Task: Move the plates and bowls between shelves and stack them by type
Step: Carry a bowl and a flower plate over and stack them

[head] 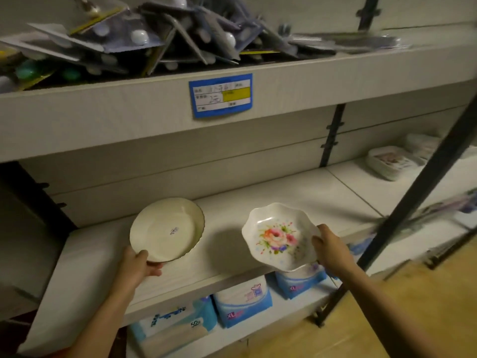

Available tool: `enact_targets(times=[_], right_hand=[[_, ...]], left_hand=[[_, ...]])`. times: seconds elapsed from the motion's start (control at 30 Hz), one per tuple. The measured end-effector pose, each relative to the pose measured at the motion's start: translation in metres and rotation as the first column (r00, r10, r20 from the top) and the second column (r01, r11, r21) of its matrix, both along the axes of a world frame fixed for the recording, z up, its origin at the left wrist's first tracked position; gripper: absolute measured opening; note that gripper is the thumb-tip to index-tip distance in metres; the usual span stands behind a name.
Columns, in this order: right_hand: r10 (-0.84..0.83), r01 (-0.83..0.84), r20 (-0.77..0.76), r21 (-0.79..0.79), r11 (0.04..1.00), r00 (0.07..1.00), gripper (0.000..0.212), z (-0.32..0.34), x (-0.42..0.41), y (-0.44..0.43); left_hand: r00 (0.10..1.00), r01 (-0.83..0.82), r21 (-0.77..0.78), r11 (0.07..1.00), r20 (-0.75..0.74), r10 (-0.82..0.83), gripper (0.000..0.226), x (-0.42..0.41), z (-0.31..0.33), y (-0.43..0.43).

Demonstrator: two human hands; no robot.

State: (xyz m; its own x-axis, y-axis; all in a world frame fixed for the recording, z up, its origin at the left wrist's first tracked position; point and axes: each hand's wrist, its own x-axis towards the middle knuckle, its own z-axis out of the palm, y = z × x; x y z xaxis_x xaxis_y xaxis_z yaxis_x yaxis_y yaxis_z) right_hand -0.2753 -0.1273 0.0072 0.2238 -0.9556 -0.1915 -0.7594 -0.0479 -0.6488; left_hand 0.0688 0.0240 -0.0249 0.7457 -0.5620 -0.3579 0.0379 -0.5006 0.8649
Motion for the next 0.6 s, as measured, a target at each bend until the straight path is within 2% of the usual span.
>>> enact_targets(times=[0.1,0.23,0.5,0.6], right_hand=[[-0.053,0.053,0.023,-0.014,0.998,0.998,0.026,0.003,-0.033,-0.007],[-0.129,0.131,0.066,-0.025,0.991,0.989,0.021,0.007,-0.089,-0.016],[-0.233,0.239,0.065,-0.089,0.967,0.97,0.022,0.01,-0.229,-0.04],[-0.263,0.271,0.088,-0.097,0.958,0.961,0.013,0.011,-0.287,-0.052]], left_hand=[[0.987,0.139,0.016,0.99,0.074,-0.139,0.037,-0.036,0.019,-0.014],[0.958,0.27,0.023,0.963,0.096,-0.271,0.034,-0.097,0.038,-0.036],[0.881,0.453,0.052,0.89,0.124,-0.456,0.019,-0.237,0.047,-0.091],[0.858,0.496,0.05,0.867,0.123,-0.498,0.019,-0.29,0.042,-0.114]])
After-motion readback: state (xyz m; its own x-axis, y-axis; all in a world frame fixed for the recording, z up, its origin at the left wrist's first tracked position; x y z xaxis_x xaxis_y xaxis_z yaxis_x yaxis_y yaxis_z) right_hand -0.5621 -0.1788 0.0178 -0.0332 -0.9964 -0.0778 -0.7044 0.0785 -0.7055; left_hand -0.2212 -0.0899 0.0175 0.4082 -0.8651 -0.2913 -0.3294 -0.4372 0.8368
